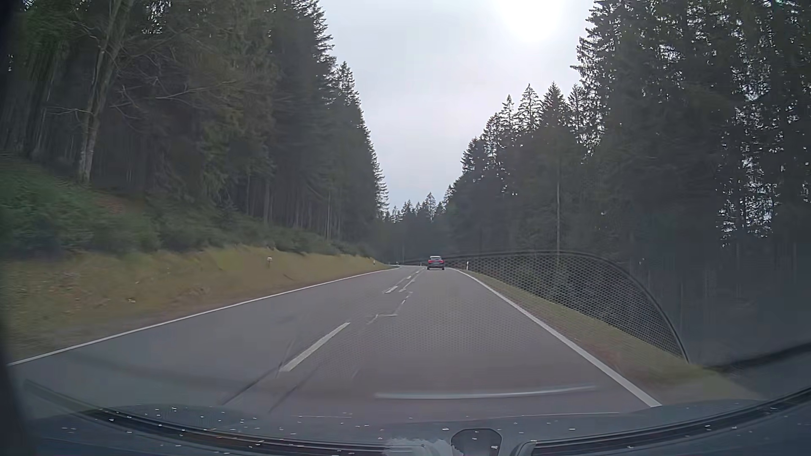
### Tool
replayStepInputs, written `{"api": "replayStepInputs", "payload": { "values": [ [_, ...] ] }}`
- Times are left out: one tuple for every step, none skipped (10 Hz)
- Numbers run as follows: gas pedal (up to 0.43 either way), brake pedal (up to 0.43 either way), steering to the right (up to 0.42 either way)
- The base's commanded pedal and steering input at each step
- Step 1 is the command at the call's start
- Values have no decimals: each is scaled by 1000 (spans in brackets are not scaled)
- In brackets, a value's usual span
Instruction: Follow the waypoints while adhering to traffic rules and regulations
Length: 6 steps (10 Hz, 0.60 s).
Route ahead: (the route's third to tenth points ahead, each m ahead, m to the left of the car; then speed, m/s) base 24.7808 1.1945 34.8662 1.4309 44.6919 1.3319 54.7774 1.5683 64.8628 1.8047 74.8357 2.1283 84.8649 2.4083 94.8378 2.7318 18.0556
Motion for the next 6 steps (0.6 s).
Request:
{"api": "replayStepInputs", "payload": {
  "values": [
    [280, 0, 1],
    [280, 0, 1],
    [280, 0, 1],
    [280, 0, 1],
    [280, 0, 1],
    [280, 0, 1]
  ]
}}
